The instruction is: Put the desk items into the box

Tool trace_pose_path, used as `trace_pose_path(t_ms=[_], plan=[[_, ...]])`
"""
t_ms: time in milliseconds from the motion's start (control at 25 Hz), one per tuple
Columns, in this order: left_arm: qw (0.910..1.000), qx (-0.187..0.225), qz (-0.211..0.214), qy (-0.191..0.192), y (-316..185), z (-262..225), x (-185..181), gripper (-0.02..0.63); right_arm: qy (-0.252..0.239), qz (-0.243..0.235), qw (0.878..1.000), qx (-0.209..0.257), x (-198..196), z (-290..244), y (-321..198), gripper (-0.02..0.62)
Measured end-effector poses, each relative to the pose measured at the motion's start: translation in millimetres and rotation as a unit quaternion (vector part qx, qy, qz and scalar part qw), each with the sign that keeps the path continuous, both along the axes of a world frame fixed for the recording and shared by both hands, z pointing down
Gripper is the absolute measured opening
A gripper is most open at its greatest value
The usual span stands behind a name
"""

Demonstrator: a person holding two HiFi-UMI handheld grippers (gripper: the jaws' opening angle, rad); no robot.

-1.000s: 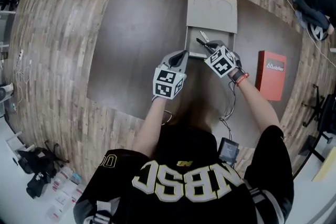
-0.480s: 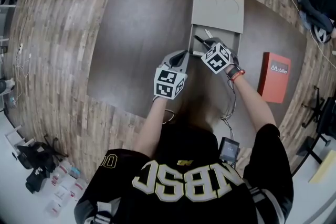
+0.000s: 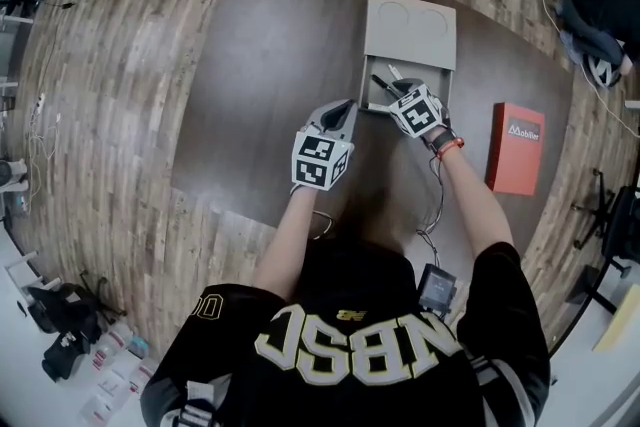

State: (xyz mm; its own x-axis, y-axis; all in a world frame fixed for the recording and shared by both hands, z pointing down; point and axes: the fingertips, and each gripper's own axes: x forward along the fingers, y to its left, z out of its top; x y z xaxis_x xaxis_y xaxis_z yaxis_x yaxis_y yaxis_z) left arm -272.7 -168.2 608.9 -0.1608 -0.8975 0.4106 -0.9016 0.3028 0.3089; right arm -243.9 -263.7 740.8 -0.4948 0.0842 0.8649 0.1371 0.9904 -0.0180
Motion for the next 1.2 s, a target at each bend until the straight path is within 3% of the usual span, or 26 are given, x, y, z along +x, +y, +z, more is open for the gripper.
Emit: trace_pose_path(t_ms=[200,320,600,840,1200], plan=[[0.9998,0.018,0.007,-0.01,7.0,-18.3,3.6,0.015,-0.055,0.06,0.997,0.001,13.4,-40.3,1.4,0.089],[0.9992,0.033,0.015,-0.018,6.6,-33.8,9.3,0.015,-0.101,0.117,0.988,-0.003,28.1,-71.4,-5.6,0.089],[0.9951,0.072,0.047,-0.048,7.1,-78.3,26.6,0.015,-0.202,0.261,0.944,-0.025,78.4,-138.5,-4.5,0.089],[0.9923,0.082,0.065,-0.067,11.8,-100.2,55.1,0.015,-0.246,0.308,0.919,0.01,127.6,-181.0,11.0,0.089],[0.9871,0.105,0.087,-0.085,21.1,-116.0,96.6,0.015,-0.308,0.379,0.871,0.044,193.3,-213.9,34.8,0.071]])
